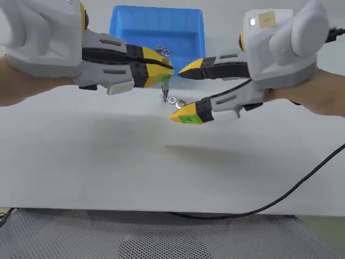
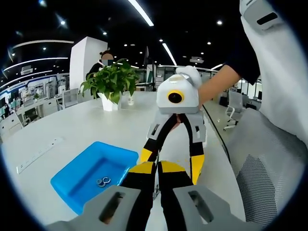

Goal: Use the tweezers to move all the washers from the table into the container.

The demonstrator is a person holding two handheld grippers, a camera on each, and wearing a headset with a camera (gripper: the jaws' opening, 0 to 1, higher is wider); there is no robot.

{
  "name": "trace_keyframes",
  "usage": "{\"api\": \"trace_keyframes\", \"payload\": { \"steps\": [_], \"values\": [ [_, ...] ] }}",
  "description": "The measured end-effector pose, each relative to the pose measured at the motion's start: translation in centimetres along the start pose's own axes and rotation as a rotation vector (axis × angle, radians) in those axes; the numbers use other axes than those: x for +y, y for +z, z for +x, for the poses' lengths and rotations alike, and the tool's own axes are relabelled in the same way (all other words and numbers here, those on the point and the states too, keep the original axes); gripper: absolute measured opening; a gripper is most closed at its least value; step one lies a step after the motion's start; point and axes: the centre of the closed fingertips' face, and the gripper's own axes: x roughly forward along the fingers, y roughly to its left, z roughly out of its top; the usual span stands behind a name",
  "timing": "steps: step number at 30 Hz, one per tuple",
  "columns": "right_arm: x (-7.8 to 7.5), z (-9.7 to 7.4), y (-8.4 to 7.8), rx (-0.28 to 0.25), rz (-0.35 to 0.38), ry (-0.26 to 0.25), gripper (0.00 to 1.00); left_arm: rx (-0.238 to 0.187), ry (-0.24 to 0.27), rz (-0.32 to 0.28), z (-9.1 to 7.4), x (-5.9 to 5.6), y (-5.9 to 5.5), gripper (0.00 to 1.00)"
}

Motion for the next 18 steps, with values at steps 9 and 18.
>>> {"api": "trace_keyframes", "payload": {
  "steps": [9,18],
  "values": [
    [-0.3,1.6,-0.1,0.039,-0.064,0.035,0.31,-0.002,-0.007,-0.01,0.1,0.3,-0.2,0.05],
    [-0.7,2.0,0.0,0.059,-0.126,0.026,0.15,-0.007,-0.014,-0.016,0.4,0.2,-0.3,0.06]
  ]
}}
